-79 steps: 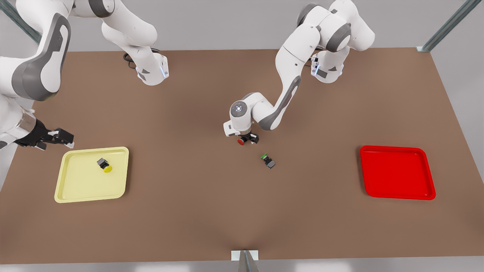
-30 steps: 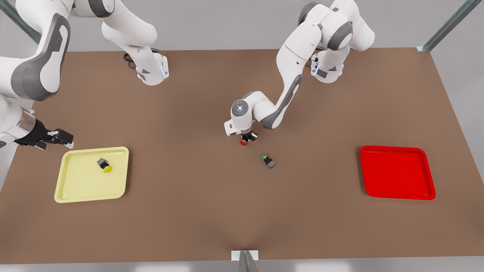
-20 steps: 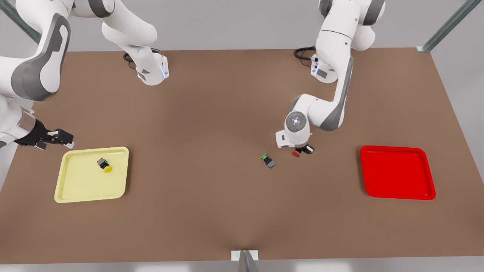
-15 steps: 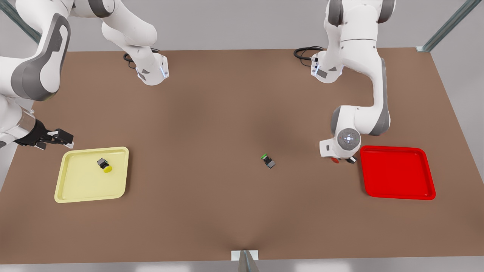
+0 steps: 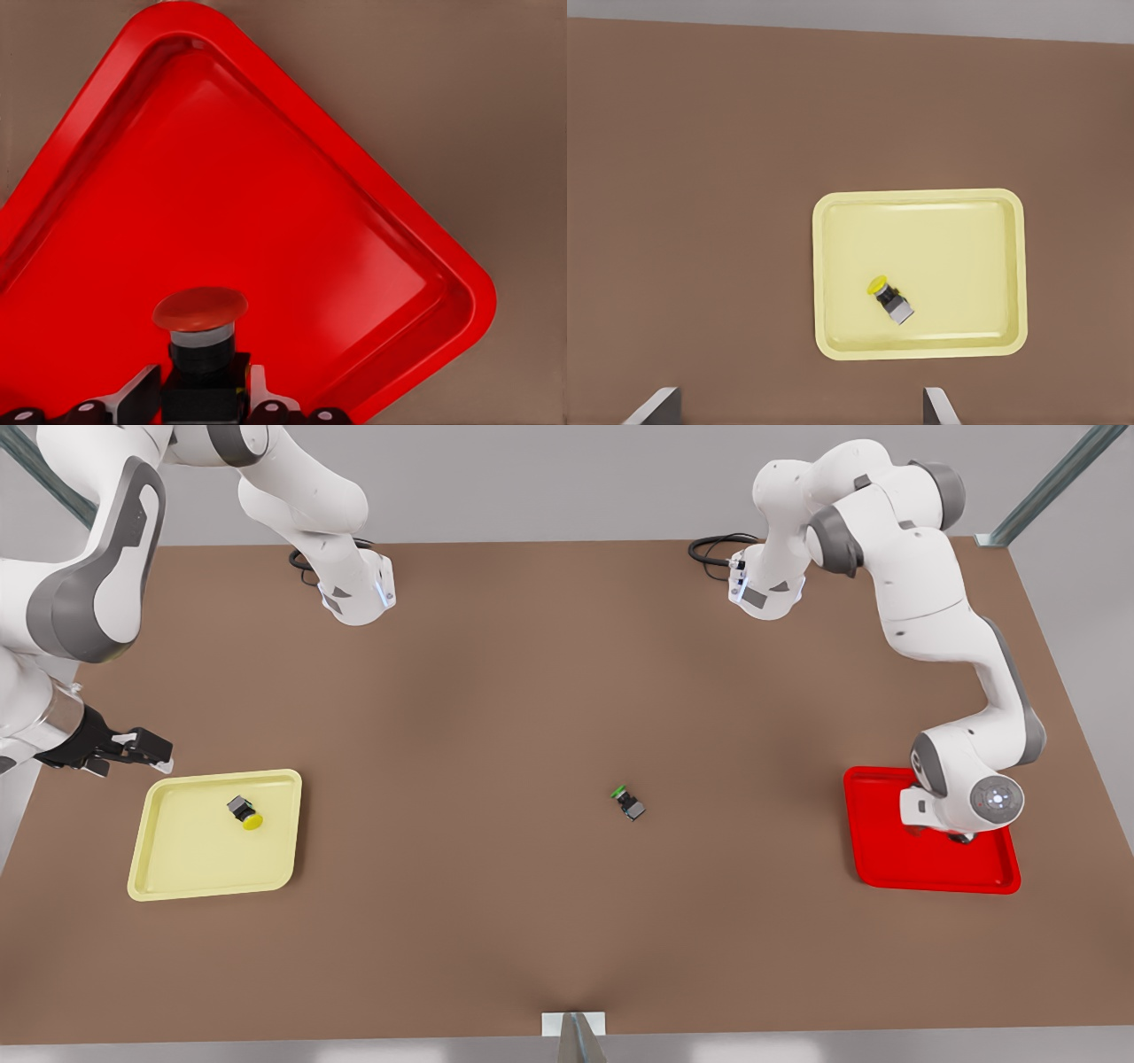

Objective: Place the switches on the corresponding trays according to their colors

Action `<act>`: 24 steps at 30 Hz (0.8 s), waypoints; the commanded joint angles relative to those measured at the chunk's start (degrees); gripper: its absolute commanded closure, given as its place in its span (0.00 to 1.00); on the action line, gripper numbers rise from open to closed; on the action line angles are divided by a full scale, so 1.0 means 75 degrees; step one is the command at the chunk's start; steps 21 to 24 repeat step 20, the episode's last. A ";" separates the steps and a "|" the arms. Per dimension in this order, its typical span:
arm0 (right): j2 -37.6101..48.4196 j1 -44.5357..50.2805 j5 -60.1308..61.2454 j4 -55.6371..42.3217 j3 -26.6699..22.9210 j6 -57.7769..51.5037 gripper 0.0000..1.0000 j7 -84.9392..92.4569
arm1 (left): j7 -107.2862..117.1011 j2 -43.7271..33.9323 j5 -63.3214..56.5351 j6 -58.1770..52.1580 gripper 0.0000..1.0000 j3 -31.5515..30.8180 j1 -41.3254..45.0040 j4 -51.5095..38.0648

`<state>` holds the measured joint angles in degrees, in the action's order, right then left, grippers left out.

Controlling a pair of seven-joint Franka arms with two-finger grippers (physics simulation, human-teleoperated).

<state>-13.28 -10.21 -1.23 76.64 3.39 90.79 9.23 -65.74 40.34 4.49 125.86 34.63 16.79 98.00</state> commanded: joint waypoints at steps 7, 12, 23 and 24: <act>0.0001 -0.0010 -0.0012 0.0000 -0.0007 0.0000 0.00 0.0000 | 0.2623 -0.0574 0.0925 -0.0574 0.00 0.0000 0.0222 -0.0340; 0.0001 -0.0021 -0.0012 0.0000 -0.0007 0.0000 0.00 0.0000 | 0.8154 -0.1159 0.1640 -0.3305 0.00 -0.1299 -0.0105 -0.3610; 0.0012 -0.0056 -0.0012 0.0000 0.0005 -0.0012 0.00 0.0000 | 0.9539 -0.3188 -0.1220 -0.3598 0.00 -0.5636 -0.2461 -0.2919; 0.0012 -0.0056 -0.0012 0.0000 0.0005 -0.0012 0.00 0.0000 | 0.9539 -0.3188 -0.1220 -0.3598 0.00 -0.5636 -0.2461 -0.2919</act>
